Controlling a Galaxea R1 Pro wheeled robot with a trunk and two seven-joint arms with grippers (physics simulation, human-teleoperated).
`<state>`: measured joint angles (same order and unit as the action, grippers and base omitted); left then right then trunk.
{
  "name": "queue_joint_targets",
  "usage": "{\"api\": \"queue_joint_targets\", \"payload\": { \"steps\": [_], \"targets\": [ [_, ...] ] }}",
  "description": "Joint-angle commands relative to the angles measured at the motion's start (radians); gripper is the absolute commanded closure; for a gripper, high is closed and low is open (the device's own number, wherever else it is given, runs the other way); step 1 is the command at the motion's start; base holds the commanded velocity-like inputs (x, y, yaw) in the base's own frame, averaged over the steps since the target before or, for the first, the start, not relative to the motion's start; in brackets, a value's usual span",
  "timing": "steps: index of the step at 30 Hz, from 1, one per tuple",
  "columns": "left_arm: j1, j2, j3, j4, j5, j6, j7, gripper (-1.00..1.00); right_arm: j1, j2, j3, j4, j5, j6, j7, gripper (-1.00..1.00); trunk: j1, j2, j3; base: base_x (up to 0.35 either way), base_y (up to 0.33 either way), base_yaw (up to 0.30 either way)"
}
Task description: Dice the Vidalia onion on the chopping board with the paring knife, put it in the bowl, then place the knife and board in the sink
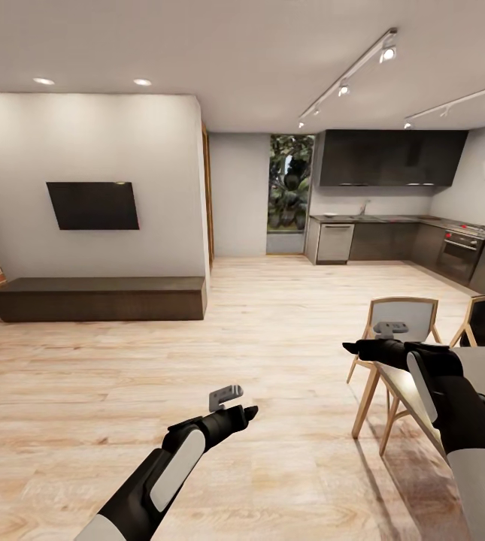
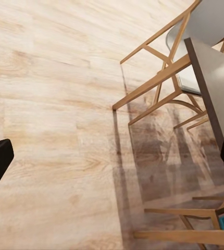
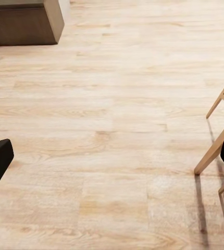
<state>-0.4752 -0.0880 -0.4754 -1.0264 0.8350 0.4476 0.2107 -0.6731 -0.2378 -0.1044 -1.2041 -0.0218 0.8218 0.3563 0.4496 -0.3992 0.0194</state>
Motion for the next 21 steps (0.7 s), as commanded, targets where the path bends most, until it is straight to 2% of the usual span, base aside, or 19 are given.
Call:
{"api": "queue_joint_targets", "payload": {
  "steps": [1, 17, 21],
  "targets": [
    [0.000, 0.000, -0.002, -0.001, 0.011, 0.002, 0.009, -1.00, 0.000, 0.000, -0.001, -0.001, -0.002, 0.005, 0.003, -1.00, 0.000, -0.001, -0.001, 0.000, 0.000, 0.000],
    [0.004, 0.003, -0.008, -0.020, 0.017, -0.006, 0.006, -1.00, 0.000, 0.000, 0.000, -0.002, -0.002, 0.007, 0.004, -1.00, 0.000, -0.001, -0.001, 0.000, 0.000, 0.000],
    [0.006, 0.006, -0.011, -0.022, 0.011, -0.012, 0.007, -1.00, 0.000, 0.001, 0.000, -0.004, -0.003, 0.009, 0.005, -1.00, 0.000, -0.001, -0.001, 0.123, 0.000, 0.000]
  ]
}}
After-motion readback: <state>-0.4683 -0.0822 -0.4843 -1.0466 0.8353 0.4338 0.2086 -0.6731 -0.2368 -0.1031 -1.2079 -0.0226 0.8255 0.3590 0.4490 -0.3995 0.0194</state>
